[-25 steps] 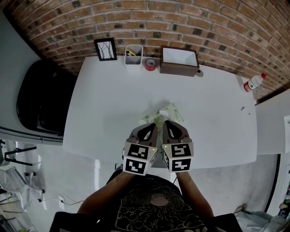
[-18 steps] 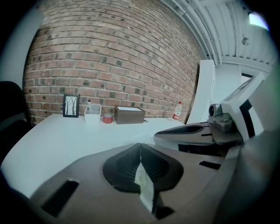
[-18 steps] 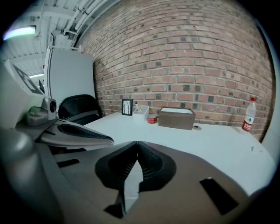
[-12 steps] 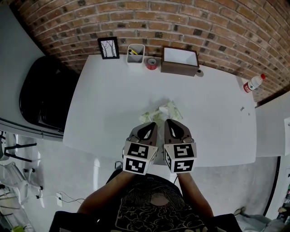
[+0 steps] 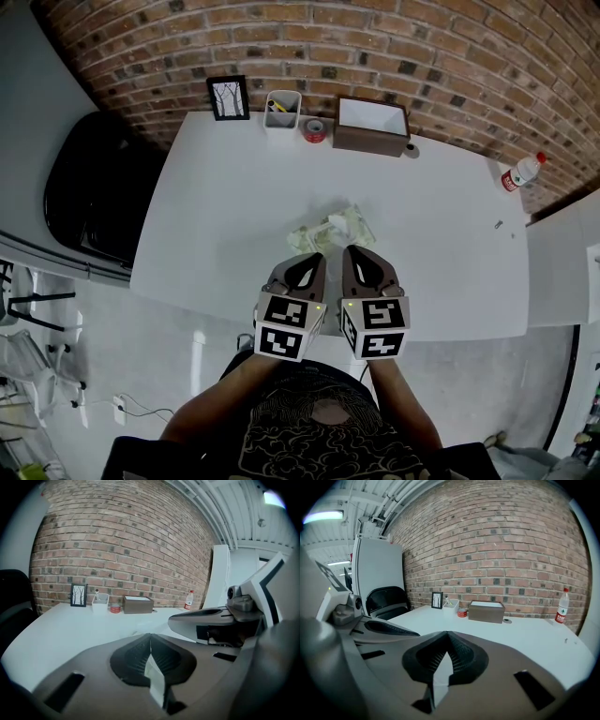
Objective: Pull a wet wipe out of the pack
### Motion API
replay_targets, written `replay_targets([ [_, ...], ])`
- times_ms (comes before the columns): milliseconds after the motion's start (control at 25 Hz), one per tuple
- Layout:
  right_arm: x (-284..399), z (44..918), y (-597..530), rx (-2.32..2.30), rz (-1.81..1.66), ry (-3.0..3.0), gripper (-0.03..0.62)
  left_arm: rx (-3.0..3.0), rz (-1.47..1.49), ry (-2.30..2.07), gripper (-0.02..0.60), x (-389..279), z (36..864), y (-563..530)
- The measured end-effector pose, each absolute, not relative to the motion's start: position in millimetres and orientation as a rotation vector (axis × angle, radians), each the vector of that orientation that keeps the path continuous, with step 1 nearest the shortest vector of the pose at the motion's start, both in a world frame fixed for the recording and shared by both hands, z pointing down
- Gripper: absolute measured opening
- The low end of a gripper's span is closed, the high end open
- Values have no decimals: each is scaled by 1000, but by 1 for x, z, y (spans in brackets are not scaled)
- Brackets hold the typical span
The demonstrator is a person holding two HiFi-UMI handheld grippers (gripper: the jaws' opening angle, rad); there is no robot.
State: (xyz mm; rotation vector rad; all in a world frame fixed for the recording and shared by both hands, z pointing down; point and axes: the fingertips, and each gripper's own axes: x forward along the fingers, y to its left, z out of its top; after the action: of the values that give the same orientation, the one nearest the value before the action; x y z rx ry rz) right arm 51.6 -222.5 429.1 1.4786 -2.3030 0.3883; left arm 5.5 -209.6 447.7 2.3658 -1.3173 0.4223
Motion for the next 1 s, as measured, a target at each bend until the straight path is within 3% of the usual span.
replay_targets([
  [1000,70,406,-172,1502,318,-2354,15,2392,382,-1364,12,24,436,-162],
])
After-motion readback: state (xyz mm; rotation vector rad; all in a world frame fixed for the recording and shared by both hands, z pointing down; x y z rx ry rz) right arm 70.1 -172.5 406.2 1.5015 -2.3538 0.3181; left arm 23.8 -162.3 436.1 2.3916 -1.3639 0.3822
